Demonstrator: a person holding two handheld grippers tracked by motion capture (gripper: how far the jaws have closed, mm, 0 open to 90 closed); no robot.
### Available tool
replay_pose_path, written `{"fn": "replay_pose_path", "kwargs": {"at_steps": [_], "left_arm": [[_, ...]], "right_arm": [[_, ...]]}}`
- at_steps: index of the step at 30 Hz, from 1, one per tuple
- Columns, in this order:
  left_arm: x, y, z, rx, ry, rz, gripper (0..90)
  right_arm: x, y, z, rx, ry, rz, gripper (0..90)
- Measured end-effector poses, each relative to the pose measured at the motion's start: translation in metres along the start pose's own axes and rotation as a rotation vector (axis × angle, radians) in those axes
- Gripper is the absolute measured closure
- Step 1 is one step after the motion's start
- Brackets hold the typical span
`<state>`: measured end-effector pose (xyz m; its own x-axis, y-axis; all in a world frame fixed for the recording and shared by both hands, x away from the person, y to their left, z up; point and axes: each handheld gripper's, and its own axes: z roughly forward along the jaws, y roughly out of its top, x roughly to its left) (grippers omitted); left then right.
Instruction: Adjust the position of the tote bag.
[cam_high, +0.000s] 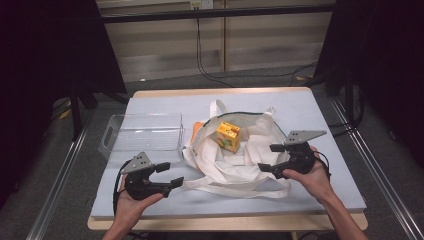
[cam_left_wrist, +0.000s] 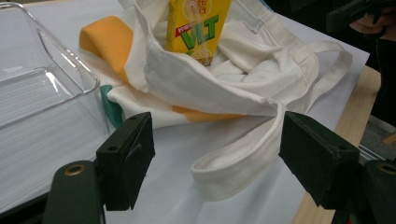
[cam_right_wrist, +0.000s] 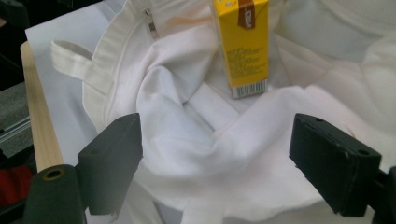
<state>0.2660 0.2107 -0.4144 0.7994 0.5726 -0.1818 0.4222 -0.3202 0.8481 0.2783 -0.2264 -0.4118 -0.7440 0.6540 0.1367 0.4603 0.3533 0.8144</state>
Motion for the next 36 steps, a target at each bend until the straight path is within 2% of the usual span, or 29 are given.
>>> {"fn": "replay_pose_path", "kwargs": {"at_steps": [2, 5, 7, 15, 23, 28, 36], "left_arm": [[-0.001, 0.004, 0.002, 0.009, -0.006, 0.005, 26.0], [0.000, 0.012, 0.006, 0.023, 0.013, -0.003, 25.9], [0.001, 0.016, 0.010, 0.026, 0.010, -0.004, 24.8], [0.003, 0.036, 0.032, 0.075, 0.002, 0.002, 19.6], [0.000, 0.066, 0.047, 0.107, 0.001, 0.028, 15.1], [0.002, 0.079, 0.062, 0.146, 0.009, 0.014, 16.2], [-0.001, 0.100, 0.080, 0.162, -0.008, 0.059, 15.9]], "right_arm": [[0.002, -0.005, -0.001, 0.000, 0.000, 0.002, 17.3], [0.004, -0.009, -0.003, -0.001, -0.001, 0.007, 17.4], [0.006, -0.014, -0.004, 0.001, -0.004, 0.007, 17.4], [0.014, -0.031, -0.011, -0.022, -0.013, 0.017, 17.3], [0.020, -0.041, -0.021, -0.045, -0.035, 0.038, 17.2], [0.021, -0.047, -0.028, -0.049, -0.040, 0.043, 17.1], [0.020, -0.057, -0.034, -0.074, -0.058, 0.065, 17.0]]}}
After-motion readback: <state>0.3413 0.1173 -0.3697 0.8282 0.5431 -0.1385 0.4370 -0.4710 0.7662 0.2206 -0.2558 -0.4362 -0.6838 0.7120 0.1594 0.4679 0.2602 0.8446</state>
